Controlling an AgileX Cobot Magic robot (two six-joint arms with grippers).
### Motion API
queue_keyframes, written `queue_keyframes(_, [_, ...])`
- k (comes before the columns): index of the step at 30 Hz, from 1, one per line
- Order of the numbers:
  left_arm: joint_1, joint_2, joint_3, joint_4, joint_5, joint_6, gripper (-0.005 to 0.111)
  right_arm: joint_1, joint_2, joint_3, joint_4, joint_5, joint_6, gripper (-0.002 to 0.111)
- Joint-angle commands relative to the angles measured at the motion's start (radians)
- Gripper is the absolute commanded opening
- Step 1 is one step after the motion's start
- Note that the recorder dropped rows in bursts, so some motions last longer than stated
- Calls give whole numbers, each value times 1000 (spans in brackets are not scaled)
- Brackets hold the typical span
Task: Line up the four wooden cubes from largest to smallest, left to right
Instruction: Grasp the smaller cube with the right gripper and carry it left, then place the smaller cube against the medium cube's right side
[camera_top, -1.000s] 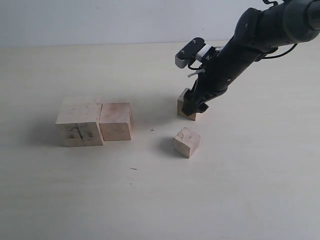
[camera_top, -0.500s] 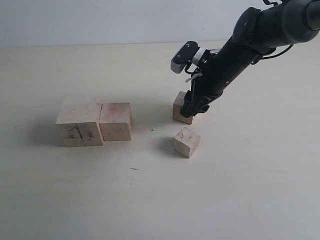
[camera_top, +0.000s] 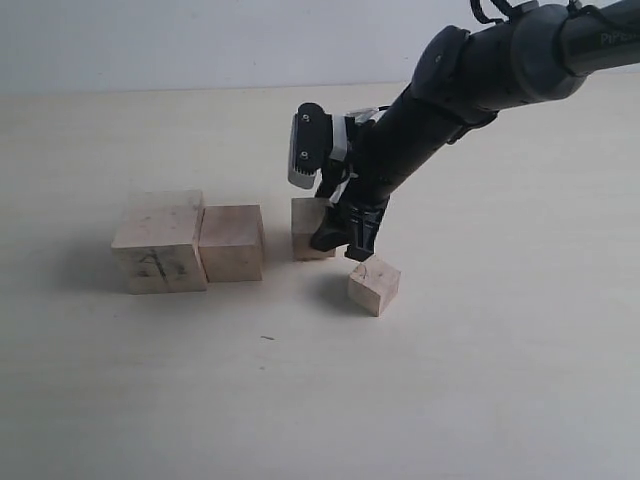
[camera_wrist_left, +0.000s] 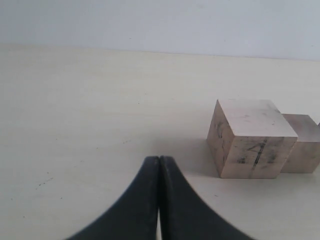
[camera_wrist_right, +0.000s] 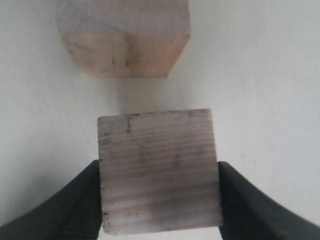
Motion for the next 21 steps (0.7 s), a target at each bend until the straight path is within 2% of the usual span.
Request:
queue_keyframes(1, [-5, -5, 3, 2, -9, 0, 0, 5, -2, 3, 90, 0, -58, 0])
queue_keyframes(21, [-5, -5, 3, 2, -9, 0, 0, 5, 65, 1, 154, 12, -80, 0])
